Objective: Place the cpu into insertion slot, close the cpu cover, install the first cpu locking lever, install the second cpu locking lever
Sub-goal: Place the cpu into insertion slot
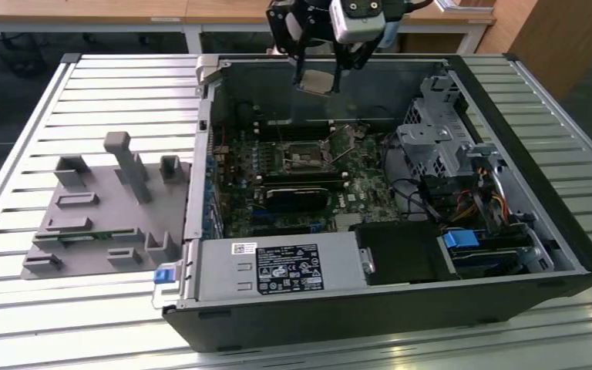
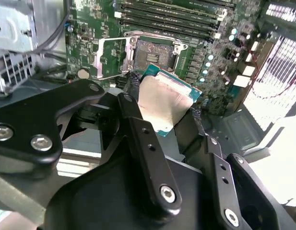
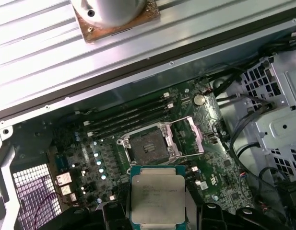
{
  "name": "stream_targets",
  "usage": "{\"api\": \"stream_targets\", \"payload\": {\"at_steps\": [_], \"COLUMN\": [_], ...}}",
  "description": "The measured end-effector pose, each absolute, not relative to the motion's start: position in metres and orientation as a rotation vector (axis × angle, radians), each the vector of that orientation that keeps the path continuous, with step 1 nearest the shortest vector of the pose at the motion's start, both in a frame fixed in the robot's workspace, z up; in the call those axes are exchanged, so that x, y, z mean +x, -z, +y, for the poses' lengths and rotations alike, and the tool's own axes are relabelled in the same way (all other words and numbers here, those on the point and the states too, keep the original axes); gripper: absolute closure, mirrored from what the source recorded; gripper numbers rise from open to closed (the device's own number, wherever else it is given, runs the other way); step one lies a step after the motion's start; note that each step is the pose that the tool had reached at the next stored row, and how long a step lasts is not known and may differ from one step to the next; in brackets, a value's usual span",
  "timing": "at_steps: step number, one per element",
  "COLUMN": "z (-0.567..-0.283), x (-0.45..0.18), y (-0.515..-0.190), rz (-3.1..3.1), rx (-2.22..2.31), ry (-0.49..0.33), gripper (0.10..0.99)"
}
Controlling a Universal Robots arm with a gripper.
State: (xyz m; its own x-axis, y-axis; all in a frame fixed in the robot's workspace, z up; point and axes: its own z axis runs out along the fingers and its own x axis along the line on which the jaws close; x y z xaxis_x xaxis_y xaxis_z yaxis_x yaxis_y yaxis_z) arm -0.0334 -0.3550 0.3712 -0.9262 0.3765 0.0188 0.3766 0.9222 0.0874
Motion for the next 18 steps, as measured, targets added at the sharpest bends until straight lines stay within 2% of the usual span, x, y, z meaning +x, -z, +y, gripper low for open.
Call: {"api": "stream_targets", "payload": {"at_steps": [18], "z": [-0.3549], "x": [-0.0334], "y": [-0.3701], "rz": [-2.977], "rx": [-1.027], "ry": [0.14], "gripper": [0.545]}}
